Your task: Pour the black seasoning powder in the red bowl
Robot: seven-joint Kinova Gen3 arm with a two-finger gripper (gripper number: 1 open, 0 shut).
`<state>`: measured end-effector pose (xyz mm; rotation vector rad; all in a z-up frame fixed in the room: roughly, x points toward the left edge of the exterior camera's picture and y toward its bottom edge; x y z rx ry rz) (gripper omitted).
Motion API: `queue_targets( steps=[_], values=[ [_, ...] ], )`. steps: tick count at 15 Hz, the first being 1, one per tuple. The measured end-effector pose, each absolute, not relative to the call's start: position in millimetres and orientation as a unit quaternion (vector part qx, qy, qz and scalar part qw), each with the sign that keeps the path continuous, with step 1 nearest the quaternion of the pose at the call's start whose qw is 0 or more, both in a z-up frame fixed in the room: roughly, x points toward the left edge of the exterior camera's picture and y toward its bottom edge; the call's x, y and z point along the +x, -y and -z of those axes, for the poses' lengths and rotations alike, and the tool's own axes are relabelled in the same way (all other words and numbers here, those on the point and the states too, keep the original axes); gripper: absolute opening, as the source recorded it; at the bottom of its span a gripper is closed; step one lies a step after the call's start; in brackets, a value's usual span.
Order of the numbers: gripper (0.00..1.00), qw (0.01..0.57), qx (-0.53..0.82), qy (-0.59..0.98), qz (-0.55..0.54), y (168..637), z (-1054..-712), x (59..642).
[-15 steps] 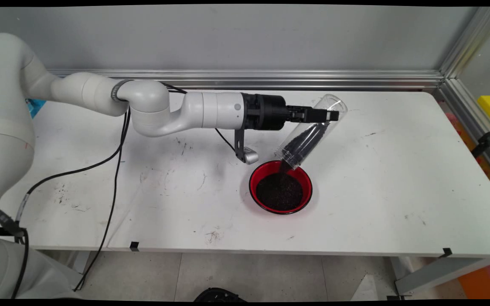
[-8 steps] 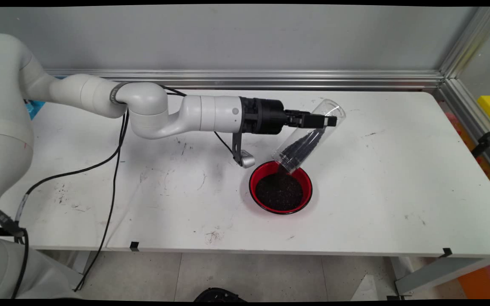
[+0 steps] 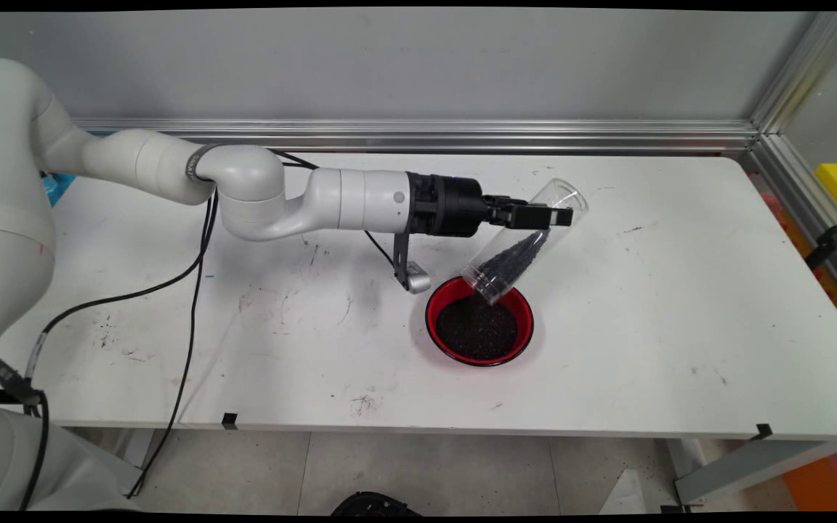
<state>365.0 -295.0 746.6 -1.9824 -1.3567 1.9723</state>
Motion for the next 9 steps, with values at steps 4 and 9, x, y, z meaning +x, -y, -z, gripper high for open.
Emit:
queue_targets(
  steps=[4, 9],
  values=[
    [0.0, 0.017, -0.642, 0.432, -0.633, 294.5, -742.7, 364.2],
    [0.0, 0.02, -0.648, 0.429, -0.63, 294.4, -736.9, 362.0]
  ],
)
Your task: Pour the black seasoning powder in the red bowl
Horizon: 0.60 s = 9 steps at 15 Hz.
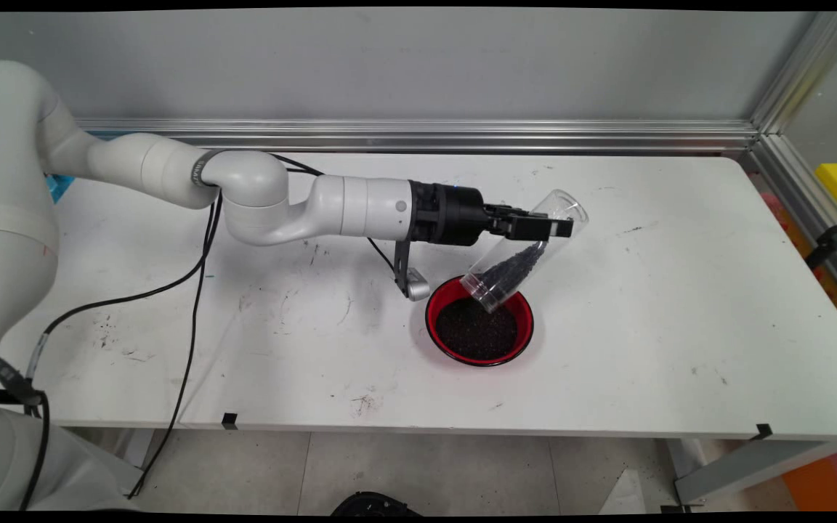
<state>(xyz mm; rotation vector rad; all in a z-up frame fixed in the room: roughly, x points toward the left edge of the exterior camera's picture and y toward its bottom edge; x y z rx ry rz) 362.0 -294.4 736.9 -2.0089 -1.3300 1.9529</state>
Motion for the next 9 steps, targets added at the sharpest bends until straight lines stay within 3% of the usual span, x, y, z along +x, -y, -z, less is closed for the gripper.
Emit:
queue_targets(
  steps=[9],
  values=[
    [0.0, 0.014, -0.652, 0.418, -0.632, 298.4, -731.5, 358.2]
  ],
)
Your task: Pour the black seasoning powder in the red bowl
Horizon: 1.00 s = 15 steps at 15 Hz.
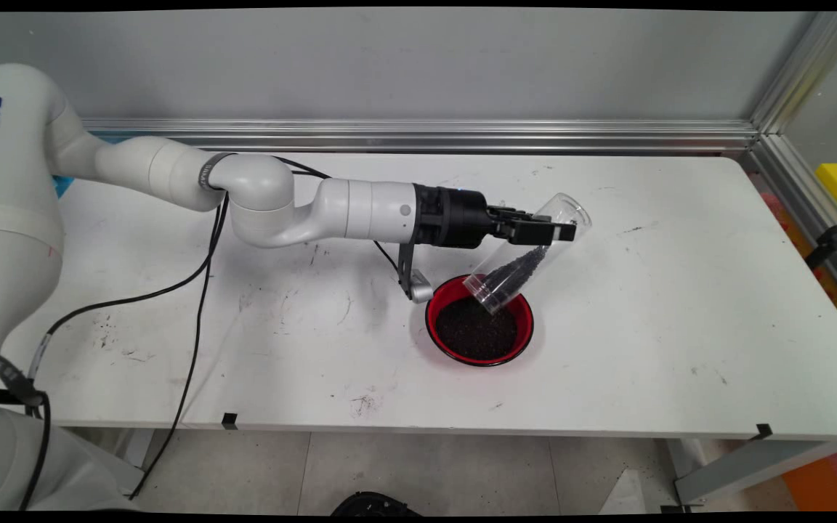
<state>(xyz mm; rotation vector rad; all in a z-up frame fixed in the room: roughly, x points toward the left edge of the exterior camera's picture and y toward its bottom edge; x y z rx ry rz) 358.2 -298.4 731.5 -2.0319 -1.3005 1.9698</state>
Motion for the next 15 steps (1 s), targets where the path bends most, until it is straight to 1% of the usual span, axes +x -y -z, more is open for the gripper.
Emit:
queue_targets(
  steps=[15],
  values=[
    [0.0, -0.016, -0.638, 0.415, -0.648, 305.1, -731.9, 351.2]
  ],
)
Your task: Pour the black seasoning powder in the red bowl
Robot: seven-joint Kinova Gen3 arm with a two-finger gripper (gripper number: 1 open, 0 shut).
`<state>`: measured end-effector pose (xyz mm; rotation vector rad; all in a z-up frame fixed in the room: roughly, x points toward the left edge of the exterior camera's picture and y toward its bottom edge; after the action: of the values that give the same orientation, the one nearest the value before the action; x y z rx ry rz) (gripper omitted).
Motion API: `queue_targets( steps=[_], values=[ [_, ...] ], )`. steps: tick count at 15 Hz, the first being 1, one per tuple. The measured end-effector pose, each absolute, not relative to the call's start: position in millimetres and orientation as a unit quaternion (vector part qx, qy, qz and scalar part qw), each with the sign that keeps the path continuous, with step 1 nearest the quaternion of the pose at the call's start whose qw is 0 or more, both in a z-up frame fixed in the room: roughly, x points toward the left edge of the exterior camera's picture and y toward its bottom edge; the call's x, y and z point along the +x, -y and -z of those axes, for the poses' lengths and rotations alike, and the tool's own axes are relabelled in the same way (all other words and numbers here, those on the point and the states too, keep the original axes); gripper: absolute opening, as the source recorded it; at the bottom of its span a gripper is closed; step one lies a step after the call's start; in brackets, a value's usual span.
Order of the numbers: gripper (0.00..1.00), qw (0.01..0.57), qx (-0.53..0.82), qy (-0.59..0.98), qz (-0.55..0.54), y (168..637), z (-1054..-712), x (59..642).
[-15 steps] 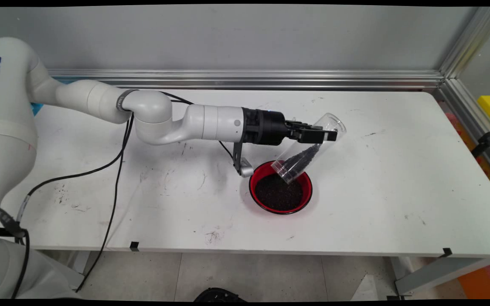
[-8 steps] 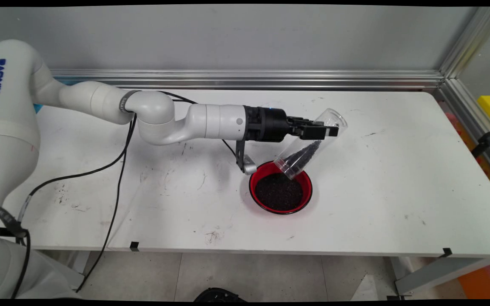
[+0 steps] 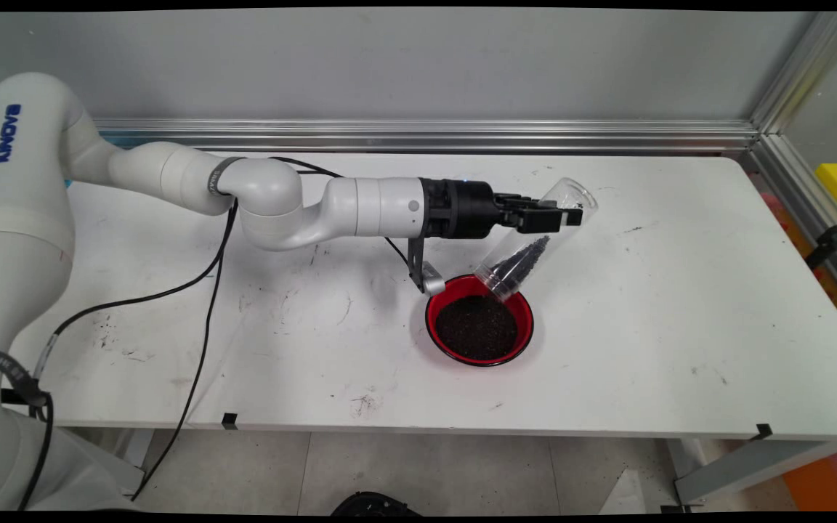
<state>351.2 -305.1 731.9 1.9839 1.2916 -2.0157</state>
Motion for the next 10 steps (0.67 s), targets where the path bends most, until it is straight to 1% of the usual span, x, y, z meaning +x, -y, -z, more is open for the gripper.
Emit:
queue_targets(
  steps=[10],
  values=[
    [0.0, 0.023, 0.631, -0.416, 0.655, 300.4, -739.8, 351.8]
  ],
)
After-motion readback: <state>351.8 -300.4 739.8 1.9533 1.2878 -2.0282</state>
